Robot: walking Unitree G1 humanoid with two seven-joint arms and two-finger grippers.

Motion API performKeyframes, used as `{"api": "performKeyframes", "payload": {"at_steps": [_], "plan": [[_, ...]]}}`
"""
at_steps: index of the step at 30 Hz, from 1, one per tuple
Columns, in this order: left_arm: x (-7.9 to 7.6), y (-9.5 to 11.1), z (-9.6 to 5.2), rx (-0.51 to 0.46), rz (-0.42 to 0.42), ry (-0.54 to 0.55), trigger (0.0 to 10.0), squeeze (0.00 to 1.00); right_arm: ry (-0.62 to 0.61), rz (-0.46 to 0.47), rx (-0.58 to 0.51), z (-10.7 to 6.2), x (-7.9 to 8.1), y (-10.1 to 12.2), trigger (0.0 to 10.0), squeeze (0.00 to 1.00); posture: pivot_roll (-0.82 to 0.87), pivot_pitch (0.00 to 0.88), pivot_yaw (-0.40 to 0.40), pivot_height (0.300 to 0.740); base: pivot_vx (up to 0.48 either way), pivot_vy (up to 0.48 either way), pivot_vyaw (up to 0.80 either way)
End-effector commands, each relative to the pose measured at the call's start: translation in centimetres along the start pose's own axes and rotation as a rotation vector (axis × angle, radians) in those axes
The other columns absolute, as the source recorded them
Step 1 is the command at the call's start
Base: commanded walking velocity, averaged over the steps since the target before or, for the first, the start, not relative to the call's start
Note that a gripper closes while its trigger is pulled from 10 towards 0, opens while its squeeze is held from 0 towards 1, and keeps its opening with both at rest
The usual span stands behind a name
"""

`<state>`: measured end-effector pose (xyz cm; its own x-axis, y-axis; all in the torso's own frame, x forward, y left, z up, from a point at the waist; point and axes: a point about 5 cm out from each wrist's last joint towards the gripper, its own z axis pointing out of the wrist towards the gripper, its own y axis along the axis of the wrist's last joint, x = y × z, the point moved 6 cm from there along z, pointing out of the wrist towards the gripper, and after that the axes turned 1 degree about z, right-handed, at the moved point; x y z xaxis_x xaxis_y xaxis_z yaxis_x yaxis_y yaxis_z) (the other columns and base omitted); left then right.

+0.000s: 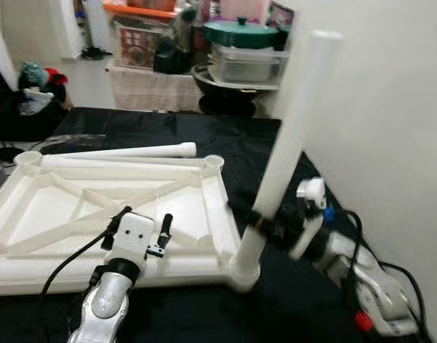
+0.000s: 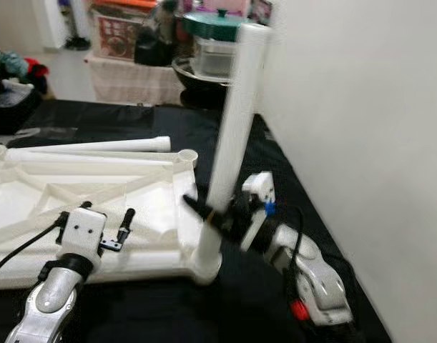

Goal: Building children table

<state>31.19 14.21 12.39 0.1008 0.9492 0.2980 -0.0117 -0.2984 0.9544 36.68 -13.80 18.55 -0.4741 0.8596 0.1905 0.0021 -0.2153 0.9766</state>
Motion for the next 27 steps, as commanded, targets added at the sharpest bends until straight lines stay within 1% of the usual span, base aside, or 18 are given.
{"api": "performKeyframes", "payload": {"at_steps": [1, 2, 6, 8, 9, 10, 11, 12, 13, 14, 15, 16, 19, 20, 21, 24, 25, 27], "plan": [[0.0, 0.0, -0.2, 0.002, 0.007, 0.004, 10.0, 0.0, -0.74, 0.105, 0.111, -3.9, -11.5, -3.0, 0.0, 0.0, 0.13, 0.0, -0.108, 0.74, 0.0, 0.0, 0.0], [0.0, 0.0, -0.1, 0.001, 0.007, 0.004, 10.0, 0.0, -0.958, 0.14, 0.121, -6.6, -13.9, -3.8, 0.0, 0.0, 0.14, 0.0, -0.108, 0.74, 0.0, 0.0, 0.0], [0.0, 0.1, -0.1, 0.001, 0.007, 0.003, 10.0, 0.0, -1.046, 0.194, 0.095, -8.0, -13.7, -4.5, 0.0, 0.0, 0.13, 0.0, -0.106, 0.74, 0.0, 0.0, 0.0], [0.1, -0.1, -0.1, 0.005, 0.007, 0.003, 10.0, 0.0, -0.845, 0.246, 0.088, -5.1, -10.5, -4.8, 0.0, 0.0, 0.12, 0.0, -0.101, 0.74, 0.0, 0.0, 0.0], [0.2, -0.1, -0.1, 0.007, 0.006, 0.002, 10.0, 0.0, -0.54, 0.266, 0.048, -2.0, -5.8, -3.6, 10.0, 0.0, 0.11, 0.0, -0.094, 0.74, 0.0, 0.0, 0.0], [0.1, -0.1, 0.0, 0.008, 0.007, -0.006, 10.0, 0.0, -0.199, 0.25, 0.012, -0.3, 0.1, -2.1, 10.0, 0.0, 0.11, 0.0, -0.091, 0.74, 0.0, 0.0, 0.0], [0.1, -0.1, 0.0, 0.008, 0.007, -0.006, 10.0, 0.0, -0.199, 0.25, 0.012, -0.3, 0.1, -2.1, 10.0, 0.0, 0.11, 0.0, -0.091, 0.74, 0.0, 0.0, 0.0], [0.0, -0.2, 0.0, 0.008, 0.008, -0.012, 10.0, 0.0, 0.024, 0.239, -0.008, -0.1, 4.3, -1.2, 10.0, 0.0, 0.11, 0.0, -0.091, 0.74, 0.0, 0.0, 0.0], [0.0, -0.2, 0.0, 0.008, 0.008, -0.012, 10.0, 0.0, 0.024, 0.239, -0.008, -0.1, 4.3, -1.2, 10.0, 0.0, 0.11, 0.0, -0.091, 0.74, 0.0, 0.0, 0.0], [0.0, -0.2, 0.0, 0.009, 0.008, -0.015, 10.0, 0.0, 0.205, 0.227, -0.023, -0.9, 7.4, -0.6, 10.0, 0.0, 0.12, 0.0, -0.098, 0.74, 0.0, 0.0, 0.0], [0.0, -0.3, 0.0, 0.01, 0.009, -0.016, 10.0, 0.0, 0.26, 0.22, -0.023, -1.3, 8.4, -0.4, 10.0, 0.0, 0.12, 0.0, -0.098, 0.74, 0.0, 0.0, 0.0], [0.3, -0.2, 0.1, 0.01, 0.007, -0.007, 10.0, 0.0, 0.29, 0.227, -0.01, -1.7, 8.5, -0.5, 10.0, 1.0, 0.13, 0.0, -0.106, 0.74, 0.0, 0.0, 0.0], [0.5, -0.2, 0.2, 0.01, 0.005, 0.0, 10.0, 0.0, 0.3, 0.235, 0.002, -1.9, 8.5, -0.6, 10.0, 1.0, 0.13, 0.0, -0.106, 0.74, 0.0, 0.0, 0.0], [0.7, -0.2, 0.3, 0.009, 0.005, 0.005, 10.0, 0.0, 0.327, 0.206, 0.009, -2.1, 8.6, -0.1, 10.0, 0.44, 0.13, 0.0, -0.11, 0.74, 0.0, 0.0, 0.0], [0.8, -0.1, 0.4, 0.007, 0.004, 0.007, 10.0, 0.0, 0.413, 0.189, -0.01, -2.9, 9.2, 1.0, 10.0, 0.0, 0.12, 0.0, -0.11, 0.74, 0.0, 0.0, 0.0], [0.8, -0.1, 0.5, 0.006, 0.004, 0.005, 10.0, 0.0, 0.548, 0.154, -0.03, -4.2, 10.3, 2.4, 10.0, 0.0, 0.12, 0.0, -0.11, 0.74, 0.0, 0.0, 0.0], [0.7, 0.0, 0.5, 0.004, 0.003, 0.004, 10.0, 0.0, 0.639, 0.11, -0.009, -5.4, 10.7, 2.4, 10.0, 0.0, 0.12, 0.0, -0.113, 0.74, 0.0, 0.0, 0.0], [0.7, 0.0, 0.5, 0.003, 0.002, 0.004, 10.0, 0.0, 0.664, 0.086, 0.005, -5.8, 10.8, 2.2, 10.0, 0.0, 0.12, 0.0, -0.113, 0.74, 0.0, 0.0, 0.0]]}}
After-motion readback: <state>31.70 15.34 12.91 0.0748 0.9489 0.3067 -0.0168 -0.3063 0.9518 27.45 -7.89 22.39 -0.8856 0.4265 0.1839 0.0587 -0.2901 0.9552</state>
